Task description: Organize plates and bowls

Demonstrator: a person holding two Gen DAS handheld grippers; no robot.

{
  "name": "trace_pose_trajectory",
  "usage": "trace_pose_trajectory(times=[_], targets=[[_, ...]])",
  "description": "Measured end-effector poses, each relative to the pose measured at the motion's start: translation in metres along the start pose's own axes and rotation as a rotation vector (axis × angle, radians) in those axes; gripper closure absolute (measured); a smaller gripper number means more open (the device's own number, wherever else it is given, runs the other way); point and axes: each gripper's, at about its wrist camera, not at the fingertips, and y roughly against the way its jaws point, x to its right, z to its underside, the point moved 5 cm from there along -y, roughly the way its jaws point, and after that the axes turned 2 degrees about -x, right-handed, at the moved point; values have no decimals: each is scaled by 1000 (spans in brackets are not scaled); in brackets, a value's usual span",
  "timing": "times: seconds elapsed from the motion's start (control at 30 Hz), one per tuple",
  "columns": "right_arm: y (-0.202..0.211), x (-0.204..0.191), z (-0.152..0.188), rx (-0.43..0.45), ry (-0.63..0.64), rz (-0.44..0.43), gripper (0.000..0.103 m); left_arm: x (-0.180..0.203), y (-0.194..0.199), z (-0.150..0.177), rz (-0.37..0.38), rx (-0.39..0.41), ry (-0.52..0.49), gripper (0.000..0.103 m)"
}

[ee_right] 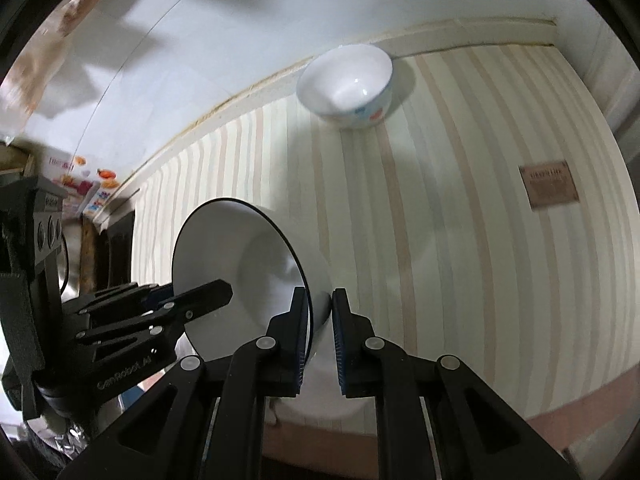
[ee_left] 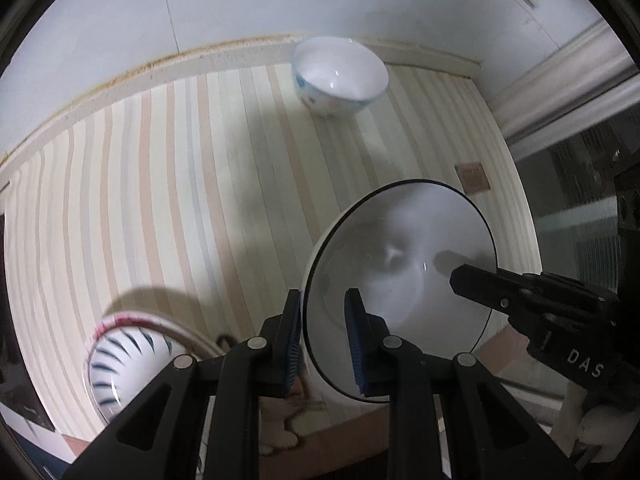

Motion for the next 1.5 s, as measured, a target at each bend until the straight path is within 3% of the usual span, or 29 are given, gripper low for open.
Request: trace_pose_trajectory(times=[0.23, 0.5, 1.03, 1.17, 1.2, 1.27, 1.3, 1.5], targets=[[-16, 15, 39, -59, -34, -1, 89, 9, -30, 23, -6, -76, -5, 84], [-48, 31, 58, -131, -65, 15, 89, 15, -62, 32, -43, -152, -31, 84], [-55, 47, 62, -218, -109, -19, 86, 23, -56, 23, -79, -160, -72, 84], [-20, 46, 40, -141, -102, -58, 85, 21, -18, -13, -76, -44, -62, 82], [-10, 47, 29, -108, -103, -71, 83, 19, -10, -27, -65, -13, -48, 75], [3, 51, 5, -41, -103, -82, 60, 13, -3, -56, -57, 30, -22, 72], [6, 55, -11, -7, -105, -80, 55, 8, -2, -75, -55, 48, 2, 72], [-9, 73, -104, 118, -148, -77, 53, -10, -31, -166, -28, 72, 108, 72]])
